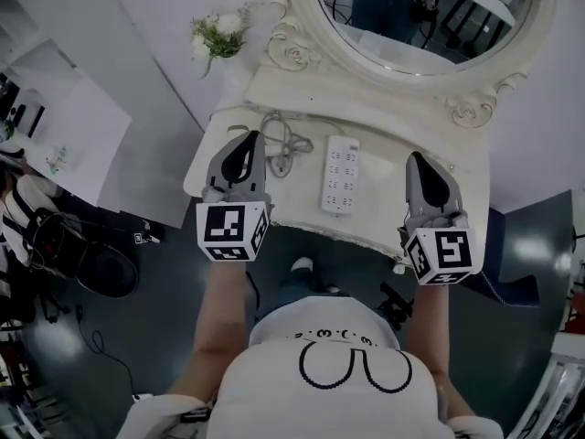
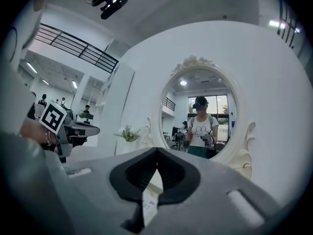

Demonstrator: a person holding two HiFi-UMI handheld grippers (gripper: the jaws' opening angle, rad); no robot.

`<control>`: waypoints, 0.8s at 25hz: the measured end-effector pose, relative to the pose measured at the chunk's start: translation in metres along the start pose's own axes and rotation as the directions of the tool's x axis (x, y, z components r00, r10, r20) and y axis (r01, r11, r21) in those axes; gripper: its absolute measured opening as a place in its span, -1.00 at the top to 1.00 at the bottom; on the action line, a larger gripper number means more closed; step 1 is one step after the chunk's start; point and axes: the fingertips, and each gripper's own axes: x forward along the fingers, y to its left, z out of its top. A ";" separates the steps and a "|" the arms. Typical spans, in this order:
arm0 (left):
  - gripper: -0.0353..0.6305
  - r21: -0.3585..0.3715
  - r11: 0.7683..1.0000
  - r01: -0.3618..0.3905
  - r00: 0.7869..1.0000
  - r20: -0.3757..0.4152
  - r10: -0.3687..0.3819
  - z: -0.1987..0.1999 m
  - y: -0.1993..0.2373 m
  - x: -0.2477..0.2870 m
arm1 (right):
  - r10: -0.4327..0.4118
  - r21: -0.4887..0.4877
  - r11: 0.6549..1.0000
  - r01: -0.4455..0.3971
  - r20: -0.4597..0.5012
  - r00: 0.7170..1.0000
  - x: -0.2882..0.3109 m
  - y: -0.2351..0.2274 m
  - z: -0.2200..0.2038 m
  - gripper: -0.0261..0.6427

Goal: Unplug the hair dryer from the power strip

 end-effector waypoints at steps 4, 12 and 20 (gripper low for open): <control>0.90 0.035 0.999 -0.011 0.999 0.047 0.009 0.020 -0.009 -0.012 | -0.004 -0.005 1.000 0.005 0.053 0.999 -0.013 0.000 0.015 0.93; 0.90 0.051 0.999 -0.011 0.994 0.105 0.006 0.040 -0.023 -0.027 | -0.007 -0.010 1.000 0.008 0.070 0.998 -0.031 -0.001 0.023 0.93; 0.90 0.066 0.998 -0.013 0.992 0.126 0.004 0.048 -0.025 -0.034 | -0.006 -0.022 1.000 0.007 0.070 0.997 -0.036 -0.005 0.030 0.93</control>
